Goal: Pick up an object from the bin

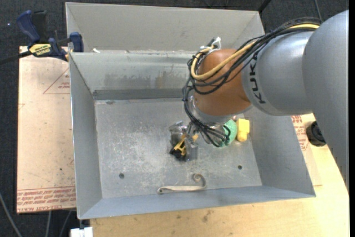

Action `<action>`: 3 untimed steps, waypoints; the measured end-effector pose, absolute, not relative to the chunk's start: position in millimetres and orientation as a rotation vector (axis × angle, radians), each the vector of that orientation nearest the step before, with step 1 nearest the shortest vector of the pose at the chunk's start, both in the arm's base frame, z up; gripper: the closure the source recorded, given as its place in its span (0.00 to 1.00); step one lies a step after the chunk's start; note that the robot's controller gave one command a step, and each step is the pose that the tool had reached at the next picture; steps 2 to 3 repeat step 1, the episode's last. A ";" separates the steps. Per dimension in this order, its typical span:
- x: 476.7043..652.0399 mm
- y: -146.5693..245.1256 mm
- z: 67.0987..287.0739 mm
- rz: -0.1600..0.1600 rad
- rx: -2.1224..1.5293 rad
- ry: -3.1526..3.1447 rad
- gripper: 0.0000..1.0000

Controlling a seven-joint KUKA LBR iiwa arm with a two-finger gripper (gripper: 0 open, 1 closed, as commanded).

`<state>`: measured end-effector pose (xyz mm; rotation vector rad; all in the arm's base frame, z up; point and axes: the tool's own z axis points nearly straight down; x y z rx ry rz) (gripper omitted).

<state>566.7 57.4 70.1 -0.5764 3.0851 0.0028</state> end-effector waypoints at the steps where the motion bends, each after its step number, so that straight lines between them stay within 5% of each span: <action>1: 566.7 57.4 70.1 0.003 -0.576 3.085 1.00; 3: 566.7 57.4 70.1 0.003 -0.576 3.085 1.00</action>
Offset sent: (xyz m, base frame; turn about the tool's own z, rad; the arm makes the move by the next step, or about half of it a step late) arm 0.0000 0.0000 0.0000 0.0000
